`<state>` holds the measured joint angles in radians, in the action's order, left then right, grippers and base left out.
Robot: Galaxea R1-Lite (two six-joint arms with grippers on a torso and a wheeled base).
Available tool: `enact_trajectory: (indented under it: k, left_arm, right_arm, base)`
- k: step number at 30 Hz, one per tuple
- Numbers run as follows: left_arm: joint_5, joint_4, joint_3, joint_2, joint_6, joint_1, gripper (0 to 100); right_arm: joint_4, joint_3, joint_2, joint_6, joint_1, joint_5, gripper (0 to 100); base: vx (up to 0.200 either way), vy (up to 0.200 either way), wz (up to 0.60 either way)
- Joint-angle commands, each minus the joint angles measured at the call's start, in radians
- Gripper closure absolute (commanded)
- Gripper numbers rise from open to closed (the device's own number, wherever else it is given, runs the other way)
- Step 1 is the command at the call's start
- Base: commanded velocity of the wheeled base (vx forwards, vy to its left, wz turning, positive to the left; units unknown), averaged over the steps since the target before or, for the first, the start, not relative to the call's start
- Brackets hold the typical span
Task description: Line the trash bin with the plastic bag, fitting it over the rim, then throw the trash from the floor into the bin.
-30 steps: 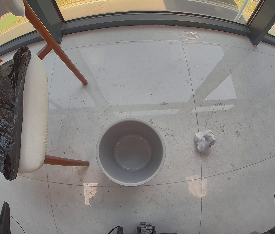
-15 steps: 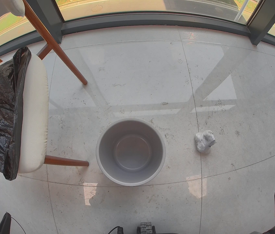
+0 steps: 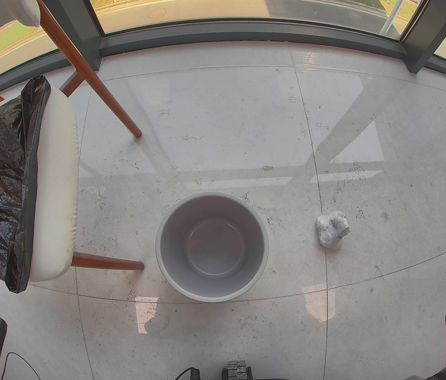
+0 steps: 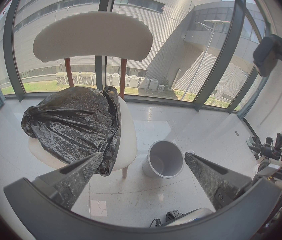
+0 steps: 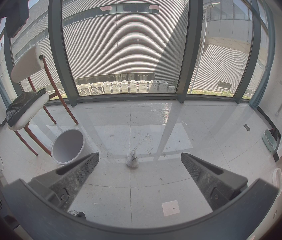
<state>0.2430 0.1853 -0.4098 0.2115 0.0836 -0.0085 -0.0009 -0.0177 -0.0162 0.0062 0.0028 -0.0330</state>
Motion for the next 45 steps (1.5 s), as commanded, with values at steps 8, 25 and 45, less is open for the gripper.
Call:
enact_trajectory:
  k: [8,25,45]
  left_arm:
    - [-0.064,-0.207,-0.081,0.471,0.022,0.005,0]
    - [-0.172,-0.274,-0.274,0.839,0.024,0.004,0]
    - [-0.2,-0.379,-0.362,1.02,0.018,0.005,0]
  right_arm:
    - [-0.001,0.018,0.015,0.001,0.0,-0.001,0]
    - [-0.001,0.018,0.015,0.003,0.0,-0.002,0]
    - [-0.002,0.018,0.015,0.003,0.0,-0.001,0]
  base:
    - [0.0,0.0,0.0]
    - [0.0,0.0,0.0]
    - [0.0,0.0,0.0]
